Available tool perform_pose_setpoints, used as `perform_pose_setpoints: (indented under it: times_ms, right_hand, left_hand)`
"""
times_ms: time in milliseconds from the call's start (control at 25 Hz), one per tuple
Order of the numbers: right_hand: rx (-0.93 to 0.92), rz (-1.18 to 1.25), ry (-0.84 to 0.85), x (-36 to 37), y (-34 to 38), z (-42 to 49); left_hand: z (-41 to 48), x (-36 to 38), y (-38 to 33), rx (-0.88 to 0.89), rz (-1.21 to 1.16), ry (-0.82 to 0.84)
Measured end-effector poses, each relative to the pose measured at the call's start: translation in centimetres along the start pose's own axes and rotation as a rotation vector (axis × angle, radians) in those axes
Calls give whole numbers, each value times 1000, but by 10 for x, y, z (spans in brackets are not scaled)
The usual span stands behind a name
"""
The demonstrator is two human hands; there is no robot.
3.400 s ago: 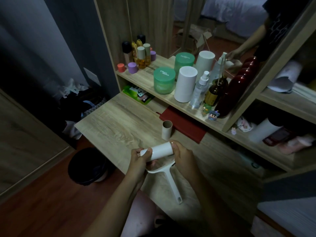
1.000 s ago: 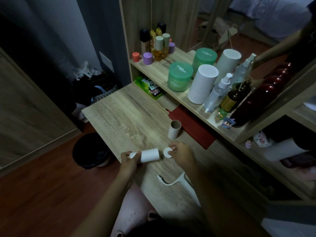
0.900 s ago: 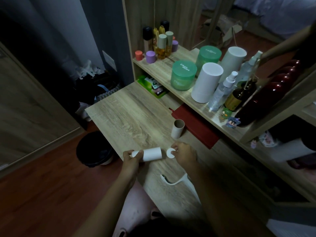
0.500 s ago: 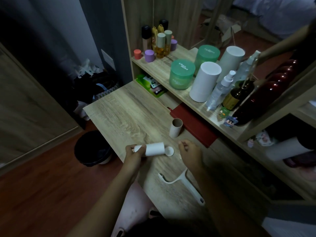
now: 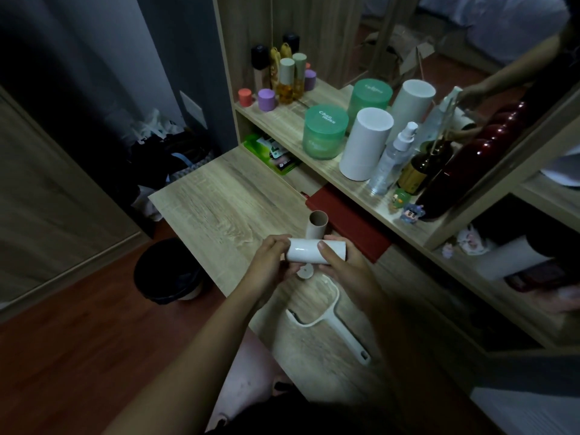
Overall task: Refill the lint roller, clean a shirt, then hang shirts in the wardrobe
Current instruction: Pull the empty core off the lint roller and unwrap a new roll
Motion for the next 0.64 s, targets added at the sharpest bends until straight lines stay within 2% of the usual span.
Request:
perform_pose_setpoints:
  times_ms: [160, 440, 480, 520, 640]
  right_hand:
    - [-7, 29, 26, 0, -3, -1]
    - [20, -43, -63, -14, -11, -9]
    - [33, -49, -93, -17, -10, -9]
    - [39, -68, -119, -20, -9, -9]
    - [15, -62, -127, -23, -4, -9]
  left_hand:
    - [1, -9, 4, 71, 81, -104]
    - [11, -22, 28, 92, -24, -285]
    - [16, -27, 32, 94, 43, -327]
    - [21, -31, 35, 110, 207, -366]
    - [33, -33, 42, 212, 834, -382]
Point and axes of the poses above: each hand's wrist, its own z-axis towards the middle knuckle, its own x-axis out of the palm, y = z × x, the point moved 4 cm from there along z, towards the middle knuckle, and after that the axes turned 6 degrees about -x, right-handed, at the moved point
